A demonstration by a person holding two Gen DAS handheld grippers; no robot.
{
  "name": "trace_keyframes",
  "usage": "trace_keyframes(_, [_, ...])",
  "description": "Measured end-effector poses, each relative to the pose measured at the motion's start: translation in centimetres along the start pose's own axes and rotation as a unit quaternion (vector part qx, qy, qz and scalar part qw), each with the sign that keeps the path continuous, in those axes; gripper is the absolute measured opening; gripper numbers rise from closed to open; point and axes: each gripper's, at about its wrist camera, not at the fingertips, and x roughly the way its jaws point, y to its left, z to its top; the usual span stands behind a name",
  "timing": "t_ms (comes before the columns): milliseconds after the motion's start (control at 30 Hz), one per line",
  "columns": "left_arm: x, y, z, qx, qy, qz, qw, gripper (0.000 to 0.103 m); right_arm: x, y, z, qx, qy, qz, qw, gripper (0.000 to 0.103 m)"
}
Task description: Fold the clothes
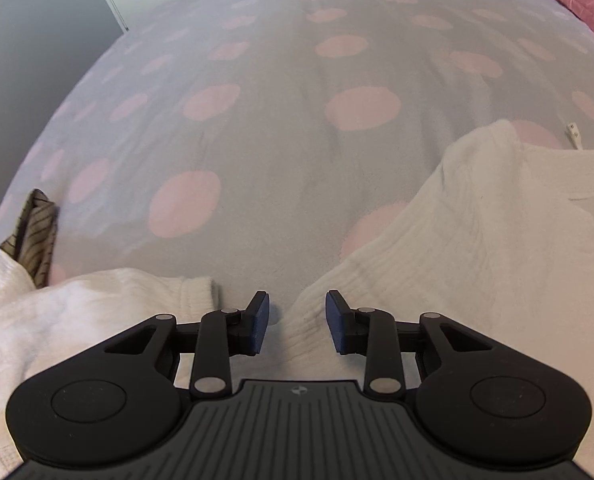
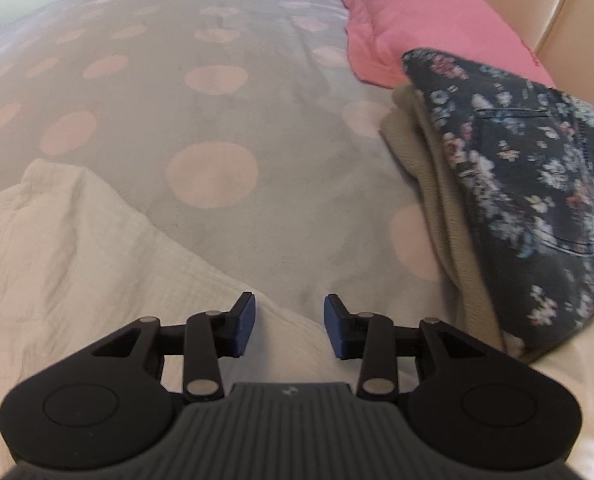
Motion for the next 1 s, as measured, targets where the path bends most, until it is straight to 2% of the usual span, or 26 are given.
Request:
trace_keyframes(167, [-2.6,-1.0,-0.8,0.009,-0.016,0.026,0.9995,0.03,-6.0,-1.4,-2.5,0.029,-0.028,0.019,0.999,0.04])
trace_keyframes(400, [-9.9,-3.5,-5.9,0.041,-0.03,-0.023,0.9984,0.03,-14.4,-1.7,-8.7,0.042,-0.046,0.076,0.995,0.042])
trace_keyframes(533, [-12.1,-4.7,-9.3,0.045,-0.009,-0.043,0.998,0.03,-17.0,-1.6,-13.2,0.047,0.005,0.135,0.99,0.042])
trace_keyframes(767, [-13.0,-5.7,-15.1,0.057,0.072,-0.064,0.9937,0.03,-18.3,-1.1,-20.7,0.041,0.11,0.168,0.979,0.042])
trace_keyframes(867, [-12.7,-5.9,-17.3,0.076,0.108,-0.059,0.9895,0.03,-18.4,-0.7,-23.1,0.032,0.147,0.19,0.97,0.041])
trace_keyframes(1000, [-12.1,-5.5,-19.5,0.083,0.136,-0.051,0.9859,0.03,-18.5,0.3,-26.0,0.006,0.182,0.194,0.964,0.041])
